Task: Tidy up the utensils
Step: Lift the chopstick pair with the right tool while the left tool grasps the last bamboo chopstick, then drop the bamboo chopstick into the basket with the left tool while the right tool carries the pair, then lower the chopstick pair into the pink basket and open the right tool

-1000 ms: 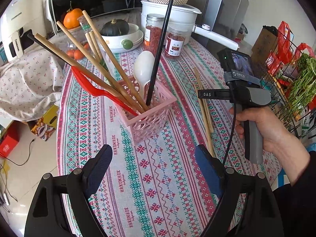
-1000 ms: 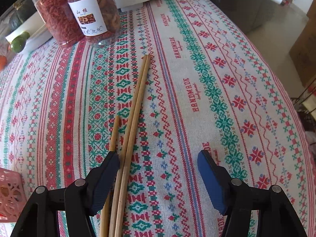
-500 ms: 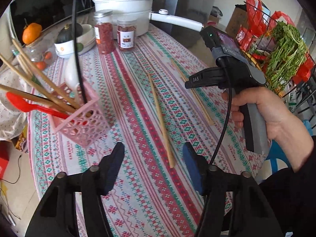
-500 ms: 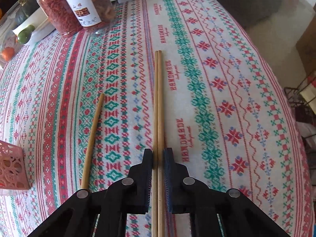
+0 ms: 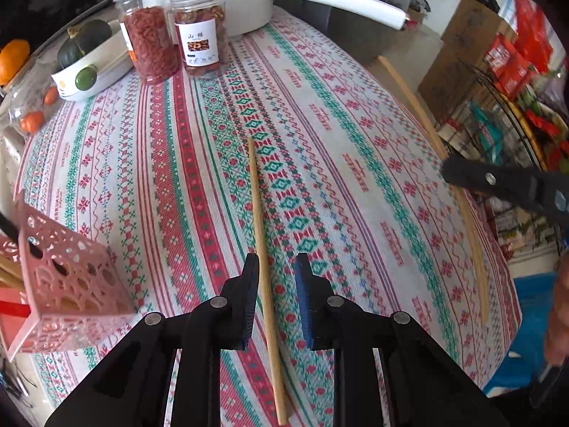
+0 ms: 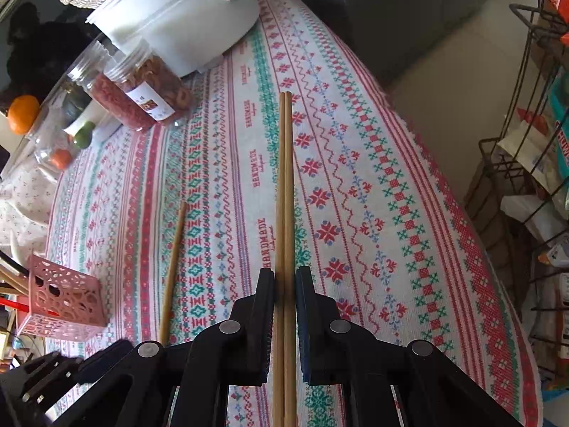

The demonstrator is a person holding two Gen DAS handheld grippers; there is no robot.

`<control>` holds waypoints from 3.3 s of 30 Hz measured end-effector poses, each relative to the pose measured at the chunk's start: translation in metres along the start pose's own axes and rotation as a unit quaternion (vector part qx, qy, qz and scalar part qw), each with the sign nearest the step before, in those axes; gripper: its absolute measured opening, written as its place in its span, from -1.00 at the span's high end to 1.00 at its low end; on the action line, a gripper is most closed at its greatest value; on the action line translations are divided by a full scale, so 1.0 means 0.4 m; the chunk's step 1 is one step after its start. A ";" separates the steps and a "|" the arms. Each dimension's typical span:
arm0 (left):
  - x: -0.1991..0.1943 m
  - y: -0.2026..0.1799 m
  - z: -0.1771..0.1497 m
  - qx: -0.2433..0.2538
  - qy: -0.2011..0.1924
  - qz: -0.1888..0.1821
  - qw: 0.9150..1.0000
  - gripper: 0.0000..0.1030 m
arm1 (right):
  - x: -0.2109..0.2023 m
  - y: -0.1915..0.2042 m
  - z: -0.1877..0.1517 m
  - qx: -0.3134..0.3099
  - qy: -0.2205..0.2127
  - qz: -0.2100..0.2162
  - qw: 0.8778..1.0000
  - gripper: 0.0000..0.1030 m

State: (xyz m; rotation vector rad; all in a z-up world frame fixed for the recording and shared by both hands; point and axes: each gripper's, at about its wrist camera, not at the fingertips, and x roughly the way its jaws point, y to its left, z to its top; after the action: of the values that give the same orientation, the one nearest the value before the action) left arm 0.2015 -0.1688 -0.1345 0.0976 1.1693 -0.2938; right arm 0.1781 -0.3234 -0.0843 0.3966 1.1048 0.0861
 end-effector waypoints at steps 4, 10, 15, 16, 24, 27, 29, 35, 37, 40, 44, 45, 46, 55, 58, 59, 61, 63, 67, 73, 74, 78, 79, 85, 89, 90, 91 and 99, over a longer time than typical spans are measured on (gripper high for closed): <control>0.053 0.028 0.055 -0.039 0.019 0.002 0.999 0.62 | -0.023 0.007 0.005 -0.008 -0.007 0.014 1.000 0.82; 0.092 0.026 0.082 -0.040 0.058 0.005 0.997 0.68 | -0.037 -0.018 0.016 0.003 -0.011 0.022 1.000 0.82; 0.084 0.021 0.083 -0.016 0.046 0.016 0.999 0.88 | -0.049 -0.020 0.017 0.007 -0.018 0.030 0.999 0.82; 0.071 0.015 0.078 -0.004 0.038 0.014 0.999 0.88 | -0.054 -0.016 0.016 0.005 -0.022 0.032 0.999 0.82; -0.159 0.010 0.014 0.028 -0.063 -0.052 0.996 0.88 | -0.124 0.036 0.004 -0.009 -0.069 0.055 0.996 0.82; -0.272 0.015 -0.028 0.053 -0.119 -0.051 0.990 0.88 | -0.163 0.072 -0.005 -0.017 -0.095 0.062 0.993 0.81; -0.342 0.029 -0.057 0.062 -0.153 -0.056 0.985 0.88 | -0.191 0.099 -0.012 -0.024 -0.115 0.072 0.990 0.81; -0.538 0.119 -0.139 0.048 -0.257 -0.062 0.963 0.88 | -0.262 0.187 -0.039 -0.060 -0.180 0.093 0.977 0.81; -0.593 0.154 -0.157 0.032 -0.286 -0.065 0.955 0.88 | -0.277 0.213 -0.045 -0.075 -0.200 0.094 0.972 0.81; -0.665 0.209 -0.173 0.010 -0.334 -0.058 0.941 0.88 | -0.289 0.244 -0.051 -0.090 -0.223 0.097 0.966 0.81; -0.704 0.274 -0.181 -0.011 -0.373 -0.029 0.927 0.88 | -0.295 0.276 -0.055 -0.102 -0.240 0.100 0.960 0.81; -0.700 0.290 -0.181 -0.016 -0.373 -0.023 0.927 0.88 | -0.293 0.283 -0.056 -0.103 -0.241 0.101 0.960 0.81; -0.695 0.304 -0.183 -0.022 -0.370 -0.019 0.929 0.88 | -0.290 0.293 -0.057 -0.104 -0.241 0.102 0.960 0.81; -0.606 0.354 -0.179 -0.027 -0.324 0.020 0.946 0.88 | -0.247 0.369 -0.068 -0.128 -0.227 0.104 0.960 0.81; -0.578 0.361 -0.175 -0.027 -0.310 0.026 0.950 0.88 | -0.246 0.384 -0.073 -0.136 -0.230 0.105 0.958 0.81; -0.569 0.363 -0.173 -0.027 -0.306 0.028 0.951 0.88 | -0.247 0.388 -0.076 -0.138 -0.232 0.106 0.957 0.81; -0.549 0.367 -0.171 -0.028 -0.300 0.023 0.953 0.87 | -0.249 0.393 -0.080 -0.138 -0.238 0.110 0.955 0.81; -0.522 0.372 -0.167 -0.028 -0.288 0.016 0.957 0.86 | -0.252 0.398 -0.085 -0.135 -0.245 0.114 0.953 0.81; -0.468 0.367 -0.160 -0.016 -0.248 0.016 0.969 0.80 | -0.258 0.414 -0.103 -0.129 -0.276 0.122 0.945 0.81; -0.454 0.373 -0.179 -0.026 -0.223 0.003 0.975 0.09 | -0.269 0.459 -0.138 -0.127 -0.316 0.136 0.930 0.81; -0.470 0.377 -0.186 -0.030 -0.228 -0.006 0.973 0.05 | -0.270 0.468 -0.146 -0.126 -0.320 0.139 0.929 0.81; -0.557 0.408 -0.228 -0.054 -0.265 -0.031 0.962 -0.26 | -0.276 0.502 -0.174 -0.122 -0.341 0.141 0.921 0.81; -0.577 0.420 -0.241 -0.062 -0.273 -0.037 0.959 -0.31 | -0.277 0.512 -0.179 -0.120 -0.347 0.138 0.920 0.81; -0.673 0.513 -0.320 -0.109 -0.304 -0.064 0.944 -0.45 | -0.225 0.558 -0.195 -0.094 -0.360 0.118 0.921 0.81; -0.706 0.567 -0.360 -0.131 -0.311 -0.081 0.938 -0.47 | -0.172 0.565 -0.200 -0.057 -0.373 0.110 0.920 0.81; -0.712 0.577 -0.367 -0.134 -0.313 -0.084 0.937 -0.47 | -0.161 0.564 -0.198 -0.042 -0.376 0.112 0.919 0.81; -0.715 0.586 -0.372 -0.137 -0.313 -0.086 0.936 -0.48 | -0.151 0.566 -0.196 -0.031 -0.382 0.113 0.917 0.81; -0.693 0.629 -0.383 -0.140 -0.286 -0.072 0.945 -0.52 | -0.103 0.622 -0.213 -0.031 -0.456 0.086 0.885 0.81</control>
State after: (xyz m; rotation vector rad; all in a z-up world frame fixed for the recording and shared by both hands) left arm 0.0357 0.1561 0.0406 -0.3093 0.6274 -0.2579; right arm 0.1160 -0.0807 0.0058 0.4101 0.1311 0.0764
